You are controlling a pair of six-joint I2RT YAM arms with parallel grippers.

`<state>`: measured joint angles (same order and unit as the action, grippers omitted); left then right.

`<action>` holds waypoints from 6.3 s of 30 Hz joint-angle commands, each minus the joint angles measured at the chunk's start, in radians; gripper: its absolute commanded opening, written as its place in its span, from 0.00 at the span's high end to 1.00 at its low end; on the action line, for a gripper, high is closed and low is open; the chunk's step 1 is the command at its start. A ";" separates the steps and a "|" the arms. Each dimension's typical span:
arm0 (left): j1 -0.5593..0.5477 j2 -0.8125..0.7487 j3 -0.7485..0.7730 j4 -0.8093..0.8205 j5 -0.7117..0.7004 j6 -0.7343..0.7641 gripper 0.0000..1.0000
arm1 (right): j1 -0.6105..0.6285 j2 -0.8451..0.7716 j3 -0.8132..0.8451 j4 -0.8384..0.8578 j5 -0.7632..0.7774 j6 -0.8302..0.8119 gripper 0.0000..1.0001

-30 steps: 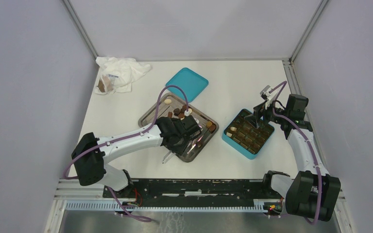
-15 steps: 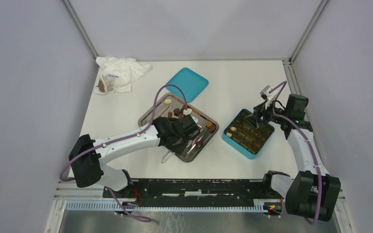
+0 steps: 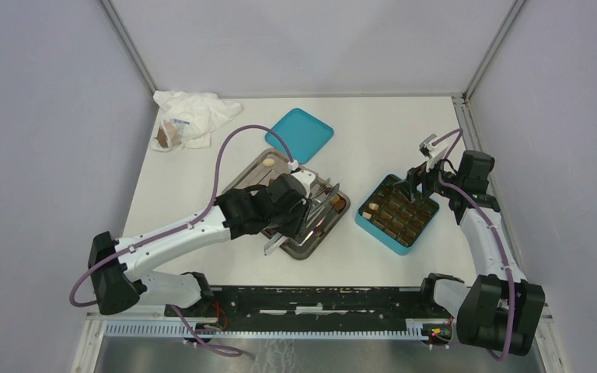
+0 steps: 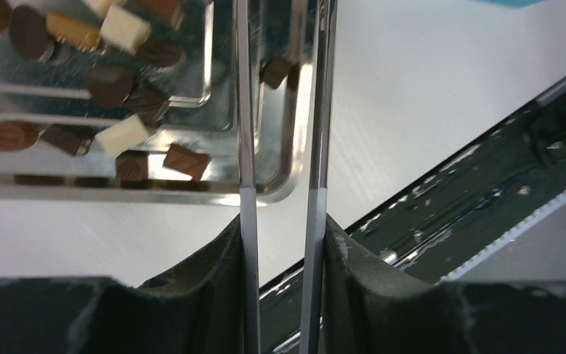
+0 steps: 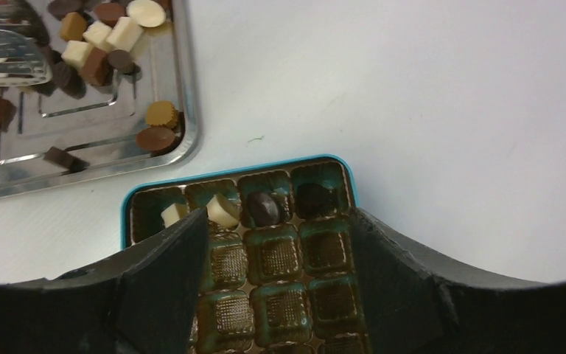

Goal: Pack the chocolate
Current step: Pick up the fake chocolate from the plate, then place the fake chocolate in the packing box, then pick up the fake chocolate from the plate.

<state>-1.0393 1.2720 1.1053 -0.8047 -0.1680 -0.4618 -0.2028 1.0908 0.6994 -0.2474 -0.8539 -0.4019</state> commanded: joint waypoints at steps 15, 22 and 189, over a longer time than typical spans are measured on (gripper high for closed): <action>-0.064 0.325 0.144 0.620 0.210 -0.036 0.98 | -0.011 -0.068 -0.032 0.235 0.810 0.442 0.19; -0.081 0.536 0.366 0.562 0.178 -0.008 0.98 | -0.011 -0.080 -0.032 0.240 0.846 0.449 0.19; 0.238 0.165 -0.054 0.179 0.006 0.008 0.58 | -0.011 -0.055 -0.003 0.095 0.138 0.072 0.18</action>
<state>-0.8062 1.4727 1.0035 -0.6224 -0.1535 -0.4885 -0.2115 1.0420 0.6636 -0.1749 -0.6994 -0.3199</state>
